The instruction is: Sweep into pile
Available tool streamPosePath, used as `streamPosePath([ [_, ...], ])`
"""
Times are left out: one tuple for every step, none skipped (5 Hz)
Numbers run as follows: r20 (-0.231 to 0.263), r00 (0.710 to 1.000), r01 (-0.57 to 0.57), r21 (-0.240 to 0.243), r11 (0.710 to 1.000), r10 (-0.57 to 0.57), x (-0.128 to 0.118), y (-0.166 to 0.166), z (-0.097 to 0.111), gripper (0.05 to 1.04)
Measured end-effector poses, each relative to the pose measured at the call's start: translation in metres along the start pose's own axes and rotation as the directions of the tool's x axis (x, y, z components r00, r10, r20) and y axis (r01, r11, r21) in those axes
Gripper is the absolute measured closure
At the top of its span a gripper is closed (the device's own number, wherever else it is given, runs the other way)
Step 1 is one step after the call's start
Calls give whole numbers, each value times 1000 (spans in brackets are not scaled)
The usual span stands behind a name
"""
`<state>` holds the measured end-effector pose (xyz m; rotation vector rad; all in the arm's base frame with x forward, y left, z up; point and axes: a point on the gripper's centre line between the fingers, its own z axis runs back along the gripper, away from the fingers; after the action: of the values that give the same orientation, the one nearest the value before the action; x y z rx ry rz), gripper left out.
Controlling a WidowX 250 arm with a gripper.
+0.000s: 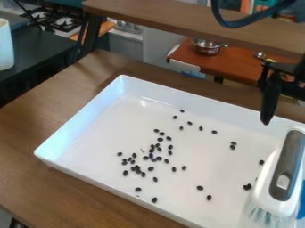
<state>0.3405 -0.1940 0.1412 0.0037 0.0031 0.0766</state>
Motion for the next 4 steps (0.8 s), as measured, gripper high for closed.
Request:
streamPosePath([
  [-37, 999, 2, 25, 1000, -1, 0, 0, -17, 83],
  [-36, 999, 2, 24, 1000, -1, 1, -1, -23, 83],
  [-33, 999, 0, 22, 1000, 0, 1, -1, -24, 83],
  [-15, 1000, -2, 16, 1000, 2, 4, -2, -25, 83],
])
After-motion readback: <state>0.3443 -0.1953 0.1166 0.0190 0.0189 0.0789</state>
